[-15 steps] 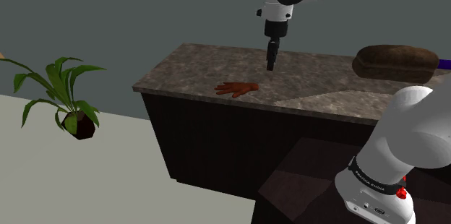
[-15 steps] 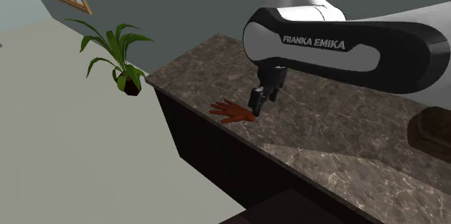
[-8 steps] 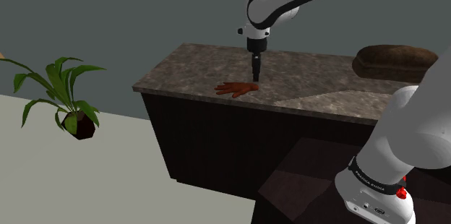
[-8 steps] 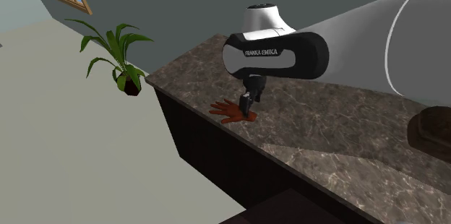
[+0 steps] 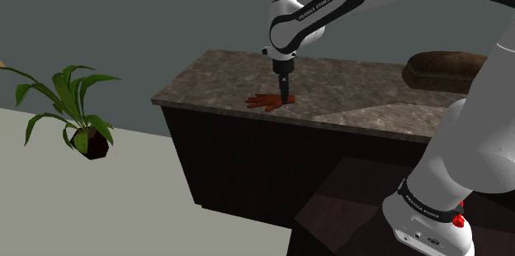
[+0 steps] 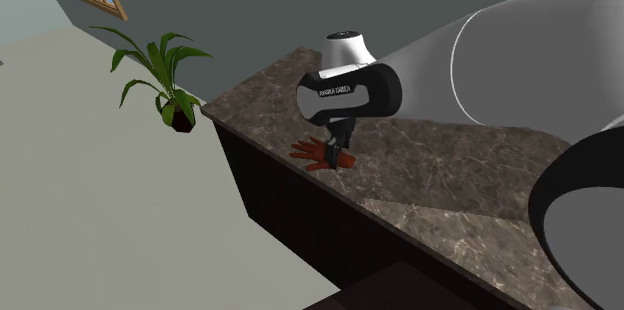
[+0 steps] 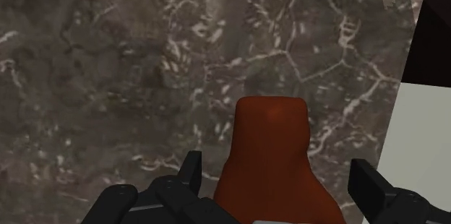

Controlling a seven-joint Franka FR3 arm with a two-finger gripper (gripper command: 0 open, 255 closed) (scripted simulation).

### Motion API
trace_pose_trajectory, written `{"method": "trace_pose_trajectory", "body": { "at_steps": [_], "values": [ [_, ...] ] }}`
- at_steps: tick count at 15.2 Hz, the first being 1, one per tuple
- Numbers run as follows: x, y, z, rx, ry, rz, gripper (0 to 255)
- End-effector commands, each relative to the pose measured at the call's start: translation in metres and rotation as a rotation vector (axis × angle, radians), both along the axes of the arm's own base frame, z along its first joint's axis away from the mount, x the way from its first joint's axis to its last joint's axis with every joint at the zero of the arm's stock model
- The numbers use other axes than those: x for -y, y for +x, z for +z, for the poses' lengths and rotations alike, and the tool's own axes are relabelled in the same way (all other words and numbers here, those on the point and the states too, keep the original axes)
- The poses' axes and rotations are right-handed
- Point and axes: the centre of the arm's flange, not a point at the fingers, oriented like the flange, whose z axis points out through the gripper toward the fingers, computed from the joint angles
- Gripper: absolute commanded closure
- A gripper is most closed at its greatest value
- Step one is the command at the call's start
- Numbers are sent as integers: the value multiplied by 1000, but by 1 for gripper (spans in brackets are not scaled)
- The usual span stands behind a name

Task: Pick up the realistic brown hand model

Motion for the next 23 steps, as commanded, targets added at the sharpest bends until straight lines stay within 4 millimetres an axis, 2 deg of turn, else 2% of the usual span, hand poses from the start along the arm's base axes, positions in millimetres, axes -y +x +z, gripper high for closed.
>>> {"method": "trace_pose_trajectory", "body": {
  "at_steps": [1,2,4,5,14,23],
  "values": [
    [0,-1,-12,0,0,1,0],
    [0,-1,-20,0,0,1,0],
    [0,-1,-20,0,0,1,0],
    [0,-1,-19,0,0,1,255],
    [0,-1,-20,0,0,1,255],
    [0,-1,28,0,0,1,255]
  ]
}}
